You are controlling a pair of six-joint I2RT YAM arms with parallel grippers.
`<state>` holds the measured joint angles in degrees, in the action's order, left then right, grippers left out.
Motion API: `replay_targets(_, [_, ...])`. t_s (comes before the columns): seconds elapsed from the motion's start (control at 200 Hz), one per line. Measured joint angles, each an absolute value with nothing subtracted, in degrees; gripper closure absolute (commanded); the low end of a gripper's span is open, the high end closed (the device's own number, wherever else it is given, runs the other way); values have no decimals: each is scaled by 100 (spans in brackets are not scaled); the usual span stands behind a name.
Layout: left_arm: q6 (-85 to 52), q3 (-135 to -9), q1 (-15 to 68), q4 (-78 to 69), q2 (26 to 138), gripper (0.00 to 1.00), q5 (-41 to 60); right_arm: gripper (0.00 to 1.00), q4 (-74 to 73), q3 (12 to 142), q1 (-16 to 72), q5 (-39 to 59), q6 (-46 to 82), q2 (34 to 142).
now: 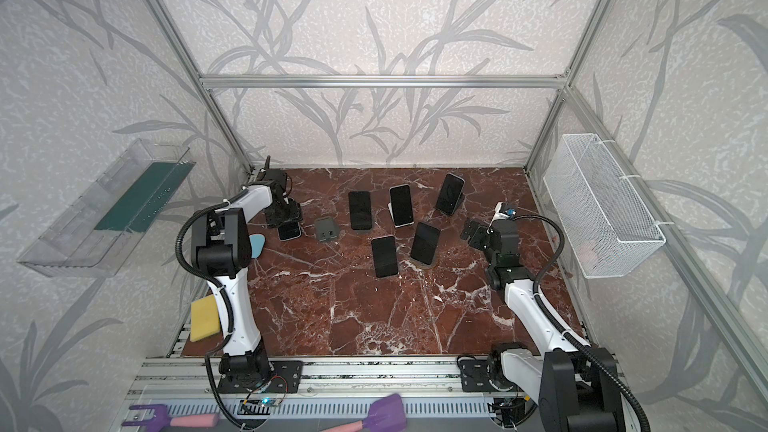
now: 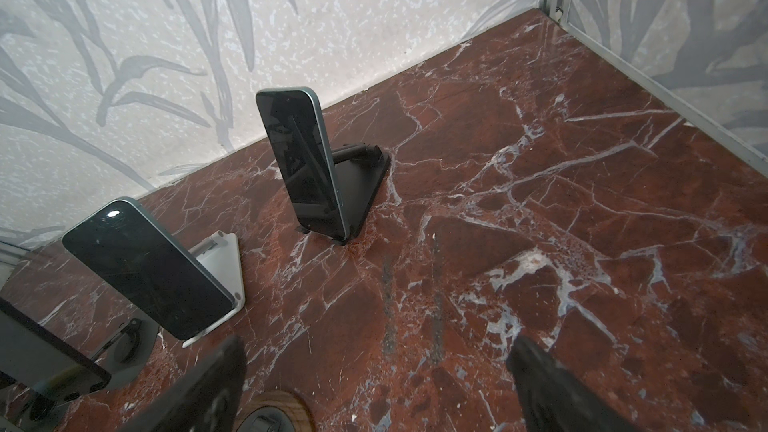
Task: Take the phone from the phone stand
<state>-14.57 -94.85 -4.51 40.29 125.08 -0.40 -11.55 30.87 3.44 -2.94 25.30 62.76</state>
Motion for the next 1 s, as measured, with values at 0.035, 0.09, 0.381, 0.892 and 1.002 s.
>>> replay_targets(0.035, [-1479,-9524,-449,4101,12523,37,-45,2,-1155,3087,344,-296,2530,6276])
replay_targets(0.09, [-1509,-9618,-449,4224,12573,36,-43,2,-1155,3087,344,-316,2528,6274])
replay_targets(0.381, [-1527,-9865,-434,4600,12707,33,-32,2,-1151,3087,344,-554,2443,6069])
replay_targets(0.892, [-1500,-9865,-318,4781,12707,28,143,2,-1131,3087,344,-731,2322,5948])
replay_targets(1.002, [-1496,-9865,-294,4825,12707,27,152,2,-1133,3087,344,-867,2228,5948])
